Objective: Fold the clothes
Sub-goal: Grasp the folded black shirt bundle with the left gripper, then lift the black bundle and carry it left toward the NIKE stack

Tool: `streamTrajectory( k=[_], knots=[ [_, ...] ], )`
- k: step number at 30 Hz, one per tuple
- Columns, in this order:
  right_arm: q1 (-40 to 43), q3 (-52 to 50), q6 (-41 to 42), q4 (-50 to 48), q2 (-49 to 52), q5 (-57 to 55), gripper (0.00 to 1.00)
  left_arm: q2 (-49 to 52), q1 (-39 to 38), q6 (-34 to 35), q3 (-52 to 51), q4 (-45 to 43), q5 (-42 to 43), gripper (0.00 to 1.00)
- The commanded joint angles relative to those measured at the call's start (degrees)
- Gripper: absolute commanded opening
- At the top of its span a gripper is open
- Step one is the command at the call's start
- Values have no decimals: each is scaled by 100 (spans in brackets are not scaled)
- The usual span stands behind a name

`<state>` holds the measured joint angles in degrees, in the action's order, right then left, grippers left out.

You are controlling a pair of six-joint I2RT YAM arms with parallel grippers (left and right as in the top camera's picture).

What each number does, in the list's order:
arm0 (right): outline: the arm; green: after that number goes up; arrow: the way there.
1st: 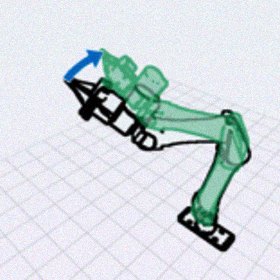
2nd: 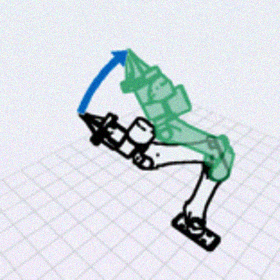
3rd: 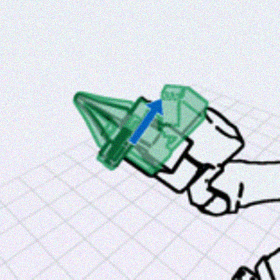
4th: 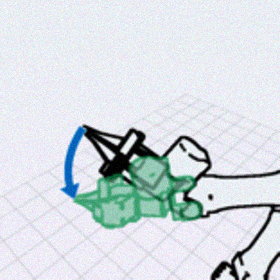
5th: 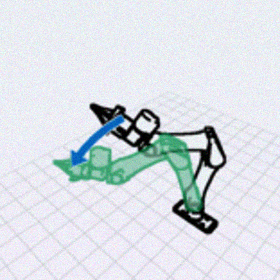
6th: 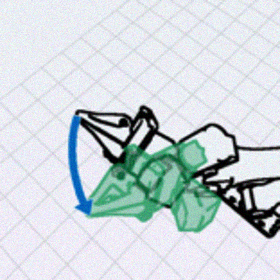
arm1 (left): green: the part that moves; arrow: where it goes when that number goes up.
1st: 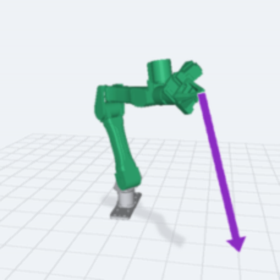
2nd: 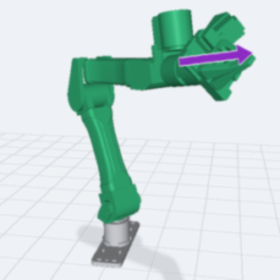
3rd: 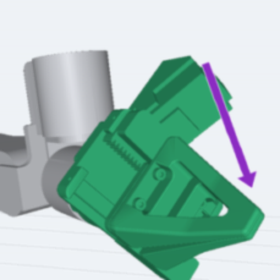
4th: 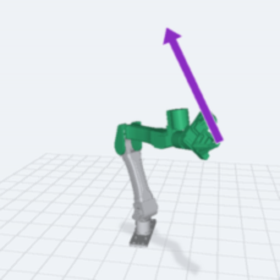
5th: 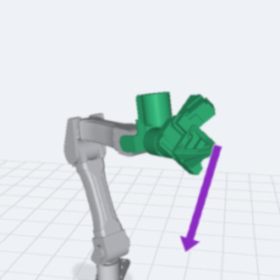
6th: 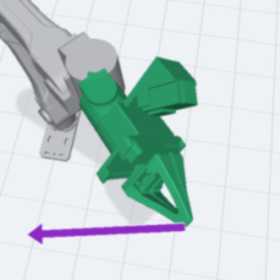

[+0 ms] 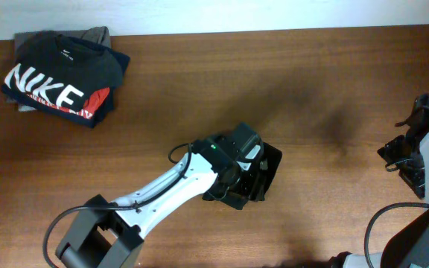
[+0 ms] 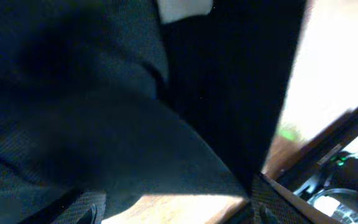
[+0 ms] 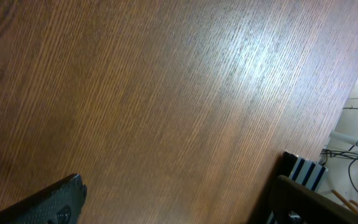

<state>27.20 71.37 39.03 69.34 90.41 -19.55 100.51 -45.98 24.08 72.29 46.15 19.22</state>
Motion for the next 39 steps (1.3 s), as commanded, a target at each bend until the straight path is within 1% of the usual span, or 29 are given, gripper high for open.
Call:
streamTrajectory(
  k=[1, 5, 9, 13, 17, 19, 20, 24, 25, 26, 27, 29, 33, 35, 36, 39],
  knots=[
    [20, 94, 90, 2, -103, -35, 99, -236, 66, -59, 494, 291, -339, 74],
    [20, 94, 90, 2, -103, -35, 99, -538, 90, -151, 964, 815, -997, 75],
    [20, 94, 90, 2, -103, -35, 98, -850, 308, -319, 1150, 990, -1117, 79],
    [20, 94, 90, 2, -103, -35, 99, -992, 903, -514, 1150, 1180, -1115, 81],
    [20, 94, 90, 2, -103, -35, 99, -885, 1622, -1019, 1049, 1443, -1058, 82],
    [20, 94, 90, 2, -103, -35, 99, -802, 1893, -1255, 894, 1414, -739, 82],
    [20, 94, 90, 2, -103, -35, 99, -743, 2061, -1473, 730, 1290, -431, 82],
    [20, 94, 90, 2, -103, -35, 99, -553, 2385, -1532, 295, 898, -262, 87],
    [20, 94, 90, 2, -103, -35, 99, -487, 2446, -1622, 195, 774, -131, 93],
    [20, 94, 87, 2, -103, -35, 99, -439, 2492, -1707, 118, 671, 37, 95],
    [20, 94, 90, 2, -103, -35, 99, -339, 2570, -1864, -17, 474, 435, 98],
    [20, 94, 90, 2, -103, -35, 99, -201, 2653, -1991, -177, 238, 826, 99],
    [20, 94, 90, 2, -103, -35, 99, 127, 2704, -1987, -345, -81, 927, 99],
    [20, 94, 90, 2, -103, -35, 99, 295, 2699, -1989, -365, -227, 1172, 99],
    [20, 94, 90, 2, -103, -35, 99, 476, 2697, -1987, -365, -350, 1471, 99],
    [20, 94, 90, 2, -103, -35, 99, 741, 2697, -1985, -365, -450, 1600, 99]
  ],
)
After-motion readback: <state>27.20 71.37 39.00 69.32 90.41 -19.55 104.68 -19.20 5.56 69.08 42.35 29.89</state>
